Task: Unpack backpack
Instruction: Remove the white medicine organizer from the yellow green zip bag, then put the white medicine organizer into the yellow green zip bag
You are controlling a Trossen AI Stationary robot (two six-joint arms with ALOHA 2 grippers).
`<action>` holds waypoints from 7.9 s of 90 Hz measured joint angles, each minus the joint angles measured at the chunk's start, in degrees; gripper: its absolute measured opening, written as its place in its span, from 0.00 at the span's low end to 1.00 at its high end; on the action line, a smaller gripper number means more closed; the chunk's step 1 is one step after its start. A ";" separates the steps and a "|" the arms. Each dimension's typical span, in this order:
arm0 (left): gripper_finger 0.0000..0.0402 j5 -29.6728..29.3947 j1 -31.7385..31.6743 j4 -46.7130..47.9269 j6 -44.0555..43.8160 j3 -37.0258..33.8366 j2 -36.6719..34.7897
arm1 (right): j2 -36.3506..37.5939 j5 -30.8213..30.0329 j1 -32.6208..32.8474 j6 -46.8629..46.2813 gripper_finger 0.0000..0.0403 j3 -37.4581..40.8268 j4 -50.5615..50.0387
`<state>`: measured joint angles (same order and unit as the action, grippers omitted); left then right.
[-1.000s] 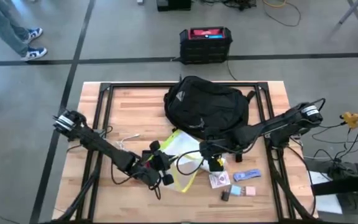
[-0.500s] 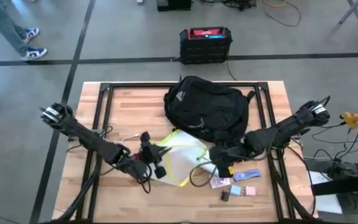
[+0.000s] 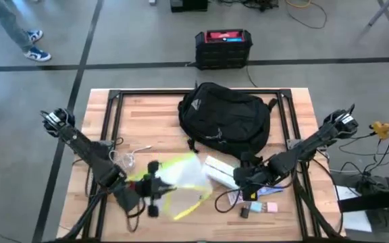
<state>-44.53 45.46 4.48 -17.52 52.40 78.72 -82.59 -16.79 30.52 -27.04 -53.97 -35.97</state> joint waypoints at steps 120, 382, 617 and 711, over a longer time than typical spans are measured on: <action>0.00 -26.80 3.08 23.52 -31.02 -0.41 -0.09 | -10.97 5.17 -2.45 -3.63 0.57 -5.38 -11.34; 0.00 -24.42 3.08 19.19 -37.29 -4.98 -0.04 | -24.37 11.16 -3.67 15.92 0.16 -29.70 -20.06; 0.00 -25.03 3.08 14.79 -36.50 -5.09 -0.04 | -24.82 17.11 -3.45 20.09 0.08 -33.77 -16.60; 0.00 -24.75 3.08 14.92 -35.49 -5.31 -0.04 | -34.60 9.93 -5.05 53.07 0.59 -33.73 -12.78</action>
<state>-69.28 48.53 19.40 -53.01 47.09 78.67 -117.19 -6.87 25.47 26.03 -87.70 -48.75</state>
